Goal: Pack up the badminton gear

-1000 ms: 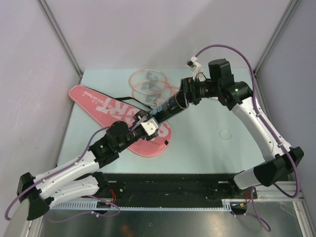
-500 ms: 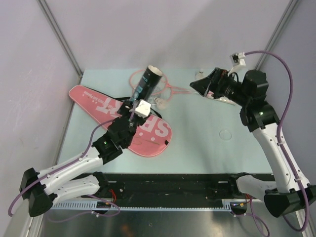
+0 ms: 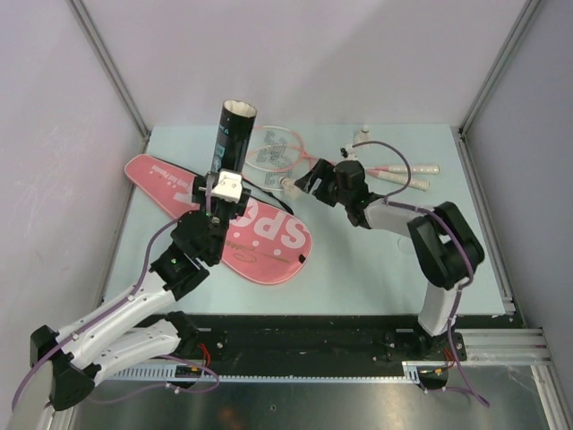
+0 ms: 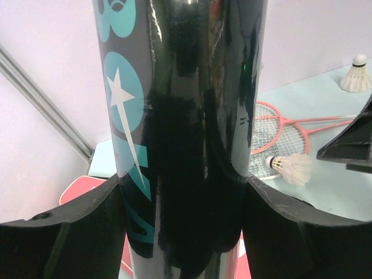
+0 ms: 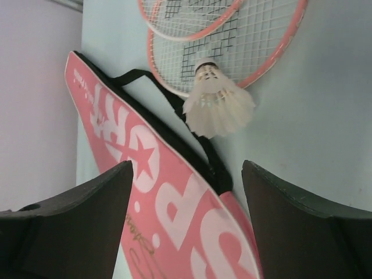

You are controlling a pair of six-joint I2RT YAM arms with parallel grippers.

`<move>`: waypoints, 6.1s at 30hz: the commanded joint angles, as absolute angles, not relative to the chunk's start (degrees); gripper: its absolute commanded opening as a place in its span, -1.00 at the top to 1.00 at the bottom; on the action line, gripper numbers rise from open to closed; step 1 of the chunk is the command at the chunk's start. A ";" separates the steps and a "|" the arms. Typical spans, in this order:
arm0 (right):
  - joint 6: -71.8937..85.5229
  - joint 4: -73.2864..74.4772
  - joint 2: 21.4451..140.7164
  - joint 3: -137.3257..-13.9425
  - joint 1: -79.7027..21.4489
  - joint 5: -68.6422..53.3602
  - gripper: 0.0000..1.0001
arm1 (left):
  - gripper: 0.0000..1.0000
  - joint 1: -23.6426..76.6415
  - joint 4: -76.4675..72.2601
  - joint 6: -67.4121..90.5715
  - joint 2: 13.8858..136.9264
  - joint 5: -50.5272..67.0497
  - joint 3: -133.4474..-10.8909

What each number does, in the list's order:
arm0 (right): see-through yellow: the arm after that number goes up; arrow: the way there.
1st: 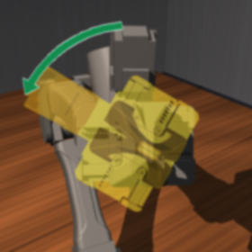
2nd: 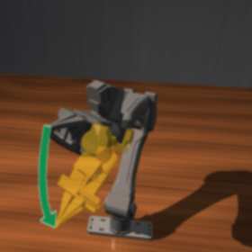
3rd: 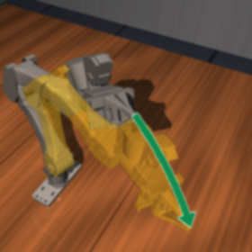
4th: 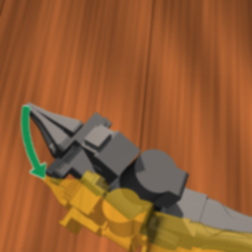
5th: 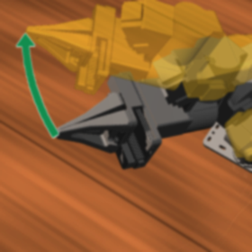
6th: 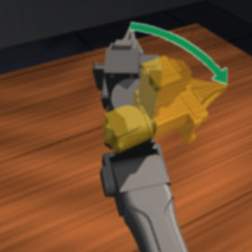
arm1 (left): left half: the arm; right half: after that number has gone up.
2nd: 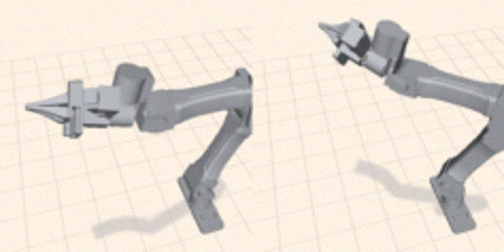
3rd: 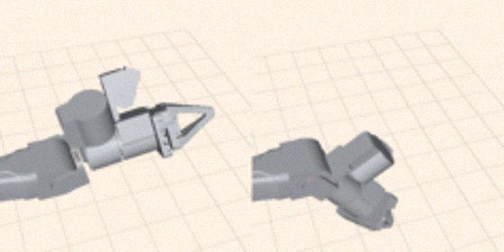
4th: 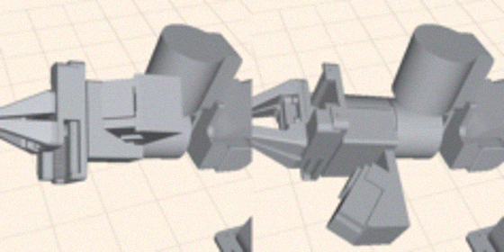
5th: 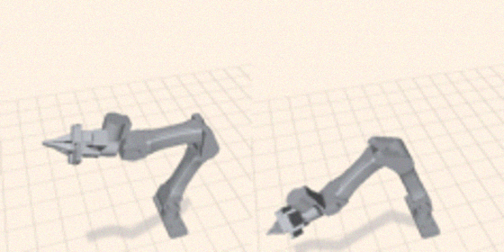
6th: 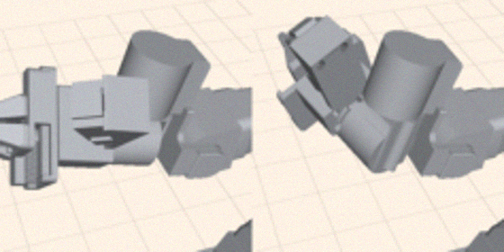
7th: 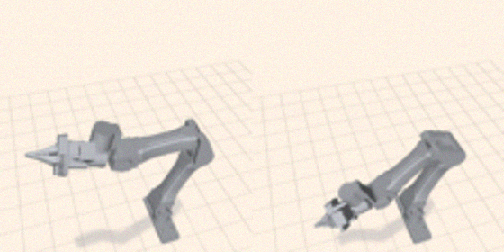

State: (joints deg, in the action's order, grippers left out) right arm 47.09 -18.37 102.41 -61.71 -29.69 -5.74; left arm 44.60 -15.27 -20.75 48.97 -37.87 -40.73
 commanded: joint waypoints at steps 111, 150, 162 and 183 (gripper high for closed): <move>17.30 31.41 68.67 -85.79 -26.13 -25.95 -0.63 | 0.80 54.32 -12.22 -29.89 53.26 -7.45 -42.10; 12.74 9.14 155.37 -142.64 -9.32 13.27 -0.69 | 0.77 47.20 -14.15 -22.67 57.30 -26.98 -44.39; 11.78 6.33 155.13 -139.57 -9.58 13.62 0.38 | 0.77 47.20 -14.41 -22.59 57.13 -26.81 -44.21; 27.17 17.13 98.63 -67.09 -8.25 -38.42 0.28 | 0.77 47.29 -13.71 -17.14 50.89 -20.92 -45.26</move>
